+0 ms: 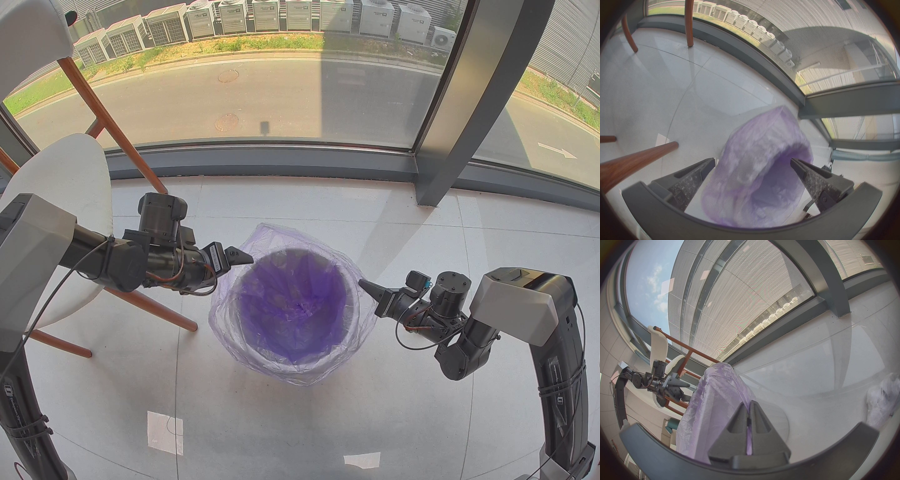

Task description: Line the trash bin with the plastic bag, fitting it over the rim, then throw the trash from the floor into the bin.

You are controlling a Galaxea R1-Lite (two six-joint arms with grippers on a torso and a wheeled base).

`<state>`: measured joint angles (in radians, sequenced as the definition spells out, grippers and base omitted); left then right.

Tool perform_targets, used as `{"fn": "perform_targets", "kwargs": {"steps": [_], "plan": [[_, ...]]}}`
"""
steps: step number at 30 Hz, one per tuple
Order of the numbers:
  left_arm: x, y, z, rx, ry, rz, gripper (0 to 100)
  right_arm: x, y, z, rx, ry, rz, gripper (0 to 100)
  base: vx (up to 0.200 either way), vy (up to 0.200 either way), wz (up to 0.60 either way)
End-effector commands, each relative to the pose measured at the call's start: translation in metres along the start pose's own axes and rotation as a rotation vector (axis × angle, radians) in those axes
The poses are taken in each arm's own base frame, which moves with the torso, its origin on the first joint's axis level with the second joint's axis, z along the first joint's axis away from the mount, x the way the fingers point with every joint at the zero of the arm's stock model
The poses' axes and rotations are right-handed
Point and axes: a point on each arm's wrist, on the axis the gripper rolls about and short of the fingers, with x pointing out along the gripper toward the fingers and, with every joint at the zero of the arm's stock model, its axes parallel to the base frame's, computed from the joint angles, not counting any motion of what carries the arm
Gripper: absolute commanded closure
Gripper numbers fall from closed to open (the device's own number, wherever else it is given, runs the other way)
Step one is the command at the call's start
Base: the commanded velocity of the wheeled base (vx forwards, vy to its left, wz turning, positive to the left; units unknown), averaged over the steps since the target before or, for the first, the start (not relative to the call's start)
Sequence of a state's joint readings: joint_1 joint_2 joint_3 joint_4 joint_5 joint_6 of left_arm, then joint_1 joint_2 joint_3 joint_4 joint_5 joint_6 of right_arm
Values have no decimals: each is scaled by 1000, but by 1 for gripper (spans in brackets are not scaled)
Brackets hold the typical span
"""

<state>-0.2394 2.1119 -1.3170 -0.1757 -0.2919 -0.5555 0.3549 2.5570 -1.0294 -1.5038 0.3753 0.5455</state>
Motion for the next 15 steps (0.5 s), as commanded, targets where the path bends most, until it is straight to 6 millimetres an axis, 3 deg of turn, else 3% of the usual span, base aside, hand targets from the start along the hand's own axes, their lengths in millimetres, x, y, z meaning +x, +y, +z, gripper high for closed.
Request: {"fn": "perform_targets", "kwargs": {"steps": [1,9,11,14,15], "plan": [[-23,4,-14,64,16,22,0,-4,4,1,-2,-3,2,100,0,0,0],[-24,11,-29,27,-7,91,0,-3,5,0,-4,-1,6,100,0,0,0],[-43,9,-40,-2,4,96,0,-3,5,0,-5,-3,7,100,0,0,0],[-49,11,-53,-12,35,107,0,-2,5,0,-5,-3,7,100,0,0,0],[-52,15,-65,-19,68,124,0,-3,4,-1,-4,-1,6,100,0,0,0]]}}
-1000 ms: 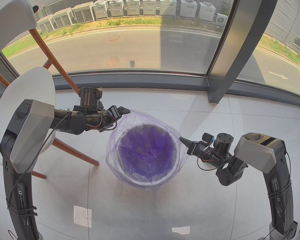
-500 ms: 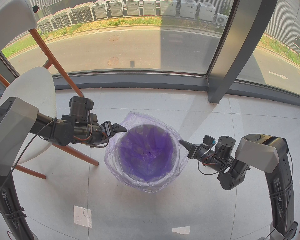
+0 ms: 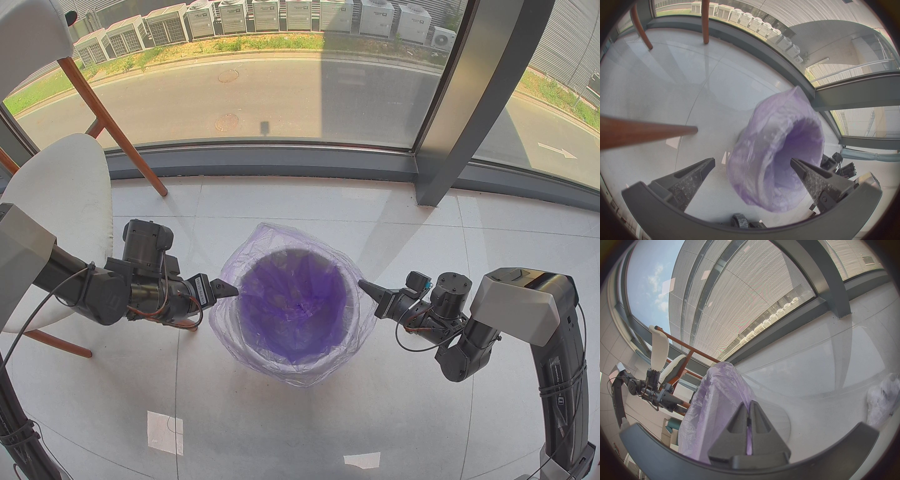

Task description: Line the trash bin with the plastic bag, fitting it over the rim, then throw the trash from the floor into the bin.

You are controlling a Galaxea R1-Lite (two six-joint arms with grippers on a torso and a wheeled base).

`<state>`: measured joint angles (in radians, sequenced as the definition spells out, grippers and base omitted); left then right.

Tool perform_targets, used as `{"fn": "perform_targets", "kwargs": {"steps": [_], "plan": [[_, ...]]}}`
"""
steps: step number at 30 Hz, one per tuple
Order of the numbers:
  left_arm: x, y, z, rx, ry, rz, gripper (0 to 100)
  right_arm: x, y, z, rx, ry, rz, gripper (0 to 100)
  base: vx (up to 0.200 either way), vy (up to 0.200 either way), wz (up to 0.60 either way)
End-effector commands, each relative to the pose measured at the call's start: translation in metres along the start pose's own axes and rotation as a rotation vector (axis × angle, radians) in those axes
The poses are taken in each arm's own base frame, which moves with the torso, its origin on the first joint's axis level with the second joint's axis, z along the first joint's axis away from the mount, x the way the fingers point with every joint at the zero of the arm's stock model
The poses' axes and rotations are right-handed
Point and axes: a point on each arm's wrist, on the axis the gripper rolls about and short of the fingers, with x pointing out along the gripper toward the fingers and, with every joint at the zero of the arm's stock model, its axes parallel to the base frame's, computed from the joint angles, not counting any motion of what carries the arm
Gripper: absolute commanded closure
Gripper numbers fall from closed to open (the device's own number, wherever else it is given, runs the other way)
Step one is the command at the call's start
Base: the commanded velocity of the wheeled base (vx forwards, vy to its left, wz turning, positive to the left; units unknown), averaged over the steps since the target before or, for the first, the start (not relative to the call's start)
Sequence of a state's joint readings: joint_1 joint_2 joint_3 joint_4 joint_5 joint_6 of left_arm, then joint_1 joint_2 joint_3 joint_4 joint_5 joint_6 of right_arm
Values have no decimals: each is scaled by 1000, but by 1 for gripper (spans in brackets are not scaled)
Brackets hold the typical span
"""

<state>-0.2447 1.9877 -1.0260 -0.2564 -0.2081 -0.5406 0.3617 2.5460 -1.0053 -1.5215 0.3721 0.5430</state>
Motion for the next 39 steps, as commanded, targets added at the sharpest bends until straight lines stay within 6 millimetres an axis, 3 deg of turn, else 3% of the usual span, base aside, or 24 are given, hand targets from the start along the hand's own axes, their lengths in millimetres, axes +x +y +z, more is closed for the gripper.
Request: {"fn": "perform_targets", "kwargs": {"steps": [1,10,24,30,31,39], "plan": [[-21,4,-26,-14,39,13,0,0,-1,-2,1,2,0,100,0,0,0],[-15,24,-63,-88,-258,-63,0,1,0,-2,0,3,3,100,0,0,0],[16,45,-80,-132,-215,-3,0,2,3,-1,-4,1,11,100,0,0,0],[32,49,-77,-178,-325,-28,0,2,3,1,-5,-3,10,100,0,0,0],[36,51,-79,-179,-321,-25,100,2,3,1,-3,-4,9,100,0,0,0],[41,56,-86,-186,-298,-11,100,1,1,0,-3,-4,3,100,0,0,0]]}}
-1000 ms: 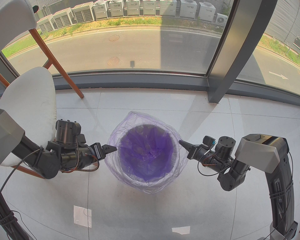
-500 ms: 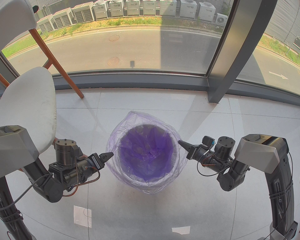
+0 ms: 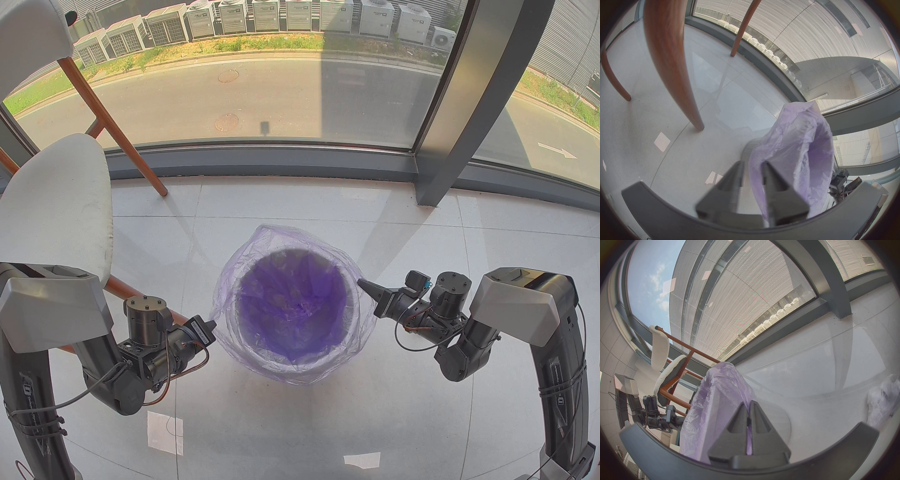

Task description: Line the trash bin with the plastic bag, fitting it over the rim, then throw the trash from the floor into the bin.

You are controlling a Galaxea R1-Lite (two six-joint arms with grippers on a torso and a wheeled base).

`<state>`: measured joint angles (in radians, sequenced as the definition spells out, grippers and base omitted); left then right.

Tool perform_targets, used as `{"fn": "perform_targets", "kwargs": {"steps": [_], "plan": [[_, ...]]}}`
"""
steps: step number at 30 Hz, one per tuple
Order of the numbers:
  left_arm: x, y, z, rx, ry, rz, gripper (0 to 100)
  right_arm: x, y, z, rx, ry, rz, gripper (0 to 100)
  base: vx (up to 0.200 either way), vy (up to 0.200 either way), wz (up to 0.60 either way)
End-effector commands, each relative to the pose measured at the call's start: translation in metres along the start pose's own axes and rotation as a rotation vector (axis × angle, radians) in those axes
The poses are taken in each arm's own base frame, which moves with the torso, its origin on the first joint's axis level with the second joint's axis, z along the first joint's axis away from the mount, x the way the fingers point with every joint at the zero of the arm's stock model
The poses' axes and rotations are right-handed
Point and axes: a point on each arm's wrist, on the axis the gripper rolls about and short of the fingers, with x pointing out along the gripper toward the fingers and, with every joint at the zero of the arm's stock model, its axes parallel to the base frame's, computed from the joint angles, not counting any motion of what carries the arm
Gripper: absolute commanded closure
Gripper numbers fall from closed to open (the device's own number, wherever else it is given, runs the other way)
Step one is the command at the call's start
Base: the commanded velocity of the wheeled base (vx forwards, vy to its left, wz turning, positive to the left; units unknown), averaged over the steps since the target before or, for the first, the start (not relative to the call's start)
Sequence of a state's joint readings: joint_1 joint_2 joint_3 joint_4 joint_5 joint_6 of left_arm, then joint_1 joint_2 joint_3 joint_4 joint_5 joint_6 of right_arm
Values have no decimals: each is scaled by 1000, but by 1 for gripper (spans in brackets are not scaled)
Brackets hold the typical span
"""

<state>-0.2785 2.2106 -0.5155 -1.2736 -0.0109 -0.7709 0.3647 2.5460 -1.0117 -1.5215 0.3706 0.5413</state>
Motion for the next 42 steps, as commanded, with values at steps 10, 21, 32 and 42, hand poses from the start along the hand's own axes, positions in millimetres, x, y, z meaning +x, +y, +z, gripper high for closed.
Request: {"fn": "perform_targets", "kwargs": {"steps": [10,21,32,42], "plan": [[25,19,-15,-3,32,53,100,-1,-6,-9,6,13,-21,100,0,0,0],[58,23,-18,-2,4,47,100,5,-30,-29,17,27,-51,100,0,0,0],[70,33,-23,-7,8,67,100,5,-43,-39,27,36,-74,100,0,0,0],[73,35,-27,18,-11,112,100,5,-50,-43,27,35,-90,100,0,0,0]]}}
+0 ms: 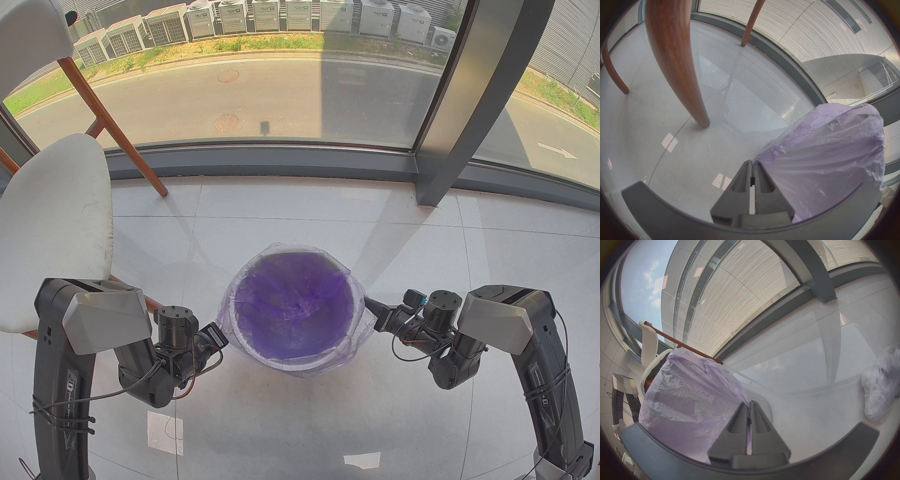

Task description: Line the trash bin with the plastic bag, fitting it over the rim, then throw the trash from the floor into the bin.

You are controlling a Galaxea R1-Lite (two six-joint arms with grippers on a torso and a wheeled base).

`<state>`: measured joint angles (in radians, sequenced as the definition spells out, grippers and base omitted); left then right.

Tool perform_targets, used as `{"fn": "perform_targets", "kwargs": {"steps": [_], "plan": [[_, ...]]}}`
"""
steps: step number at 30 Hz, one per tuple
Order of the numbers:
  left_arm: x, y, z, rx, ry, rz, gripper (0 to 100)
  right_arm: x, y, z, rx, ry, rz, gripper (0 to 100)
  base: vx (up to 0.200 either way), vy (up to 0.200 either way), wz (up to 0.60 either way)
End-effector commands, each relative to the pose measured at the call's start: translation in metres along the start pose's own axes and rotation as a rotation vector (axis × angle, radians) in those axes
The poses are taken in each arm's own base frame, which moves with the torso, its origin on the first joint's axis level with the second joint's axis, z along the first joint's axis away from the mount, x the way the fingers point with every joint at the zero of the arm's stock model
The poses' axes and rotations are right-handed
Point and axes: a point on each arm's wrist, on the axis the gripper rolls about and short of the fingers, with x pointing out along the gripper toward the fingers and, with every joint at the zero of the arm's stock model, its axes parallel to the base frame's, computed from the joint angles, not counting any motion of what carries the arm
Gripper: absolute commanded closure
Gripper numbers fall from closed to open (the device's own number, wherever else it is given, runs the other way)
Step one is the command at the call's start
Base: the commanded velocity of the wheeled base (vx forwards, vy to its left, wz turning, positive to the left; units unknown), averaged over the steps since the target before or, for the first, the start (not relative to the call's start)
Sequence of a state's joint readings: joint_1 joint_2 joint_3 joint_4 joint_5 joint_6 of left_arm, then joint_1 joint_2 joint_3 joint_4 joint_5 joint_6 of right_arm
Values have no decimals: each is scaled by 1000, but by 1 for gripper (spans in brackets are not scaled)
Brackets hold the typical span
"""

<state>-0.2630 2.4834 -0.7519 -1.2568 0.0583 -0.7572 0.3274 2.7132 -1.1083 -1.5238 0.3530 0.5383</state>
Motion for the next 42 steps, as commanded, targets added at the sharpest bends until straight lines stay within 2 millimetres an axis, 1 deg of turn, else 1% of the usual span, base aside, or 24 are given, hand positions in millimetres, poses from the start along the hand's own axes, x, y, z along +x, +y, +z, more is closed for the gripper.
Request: {"fn": "perform_targets", "kwargs": {"steps": [1,5,8,10,12,13,16,22,23,24,27,29,32,33,36,37,38,39,42], "plan": [[2,2,-6,16,6,22,100,-1,-6,-7,5,10,-18,100,0,0,0],[3,3,-8,29,5,34,100,-3,-13,-10,-1,4,-48,100,0,0,0],[2,2,-10,34,3,46,100,-2,-13,-10,-6,-2,-46,100,0,0,0],[2,-1,-16,53,15,55,100,-2,-13,-10,-9,-4,-50,100,0,0,0],[2,-2,-17,68,18,59,100,-2,-13,-10,-13,-6,-54,100,0,0,0],[1,-3,-20,107,22,63,100,-2,-13,-10,-20,-12,-65,100,0,0,0],[4,-3,-29,153,37,64,100,-2,-14,-11,-22,-15,-81,100,0,0,0],[5,-3,-28,168,34,59,100,-2,-14,-11,-48,-11,-83,100,0,0,0],[4,-3,-28,168,37,60,100,-2,-14,-11,-53,-10,-83,0,0,0,0],[4,-3,-29,170,40,58,0,-2,-14,-11,-57,-8,-84,0,0,0,0],[4,-3,-28,169,38,58,0,-3,-13,-9,-79,-16,-81,0,0,0,0],[0,-3,-26,168,36,59,0,-4,-11,-6,-91,-27,-75,0,0,0,0],[-23,-9,-13,161,34,48,0,-12,-7,-4,-88,-20,-83,0,0,0,0],[-30,-10,-12,162,44,44,0,-17,-4,1,-84,-17,-86,0,0,0,0],[-49,-13,-4,152,41,31,0,-27,-1,8,-78,-8,-99,0,0,0,0],[-51,-13,-2,150,37,31,0,-28,0,9,-78,-6,-100,0,0,0,0],[-63,-16,5,145,19,17,0,-31,0,14,-78,-14,-108,0,0,0,0],[-71,-17,7,144,14,13,0,-34,0,16,-77,-16,-114,0,0,0,0],[-91,-13,4,138,46,26,0,-43,-5,19,-71,-10,-141,0,0,0,0]]}}
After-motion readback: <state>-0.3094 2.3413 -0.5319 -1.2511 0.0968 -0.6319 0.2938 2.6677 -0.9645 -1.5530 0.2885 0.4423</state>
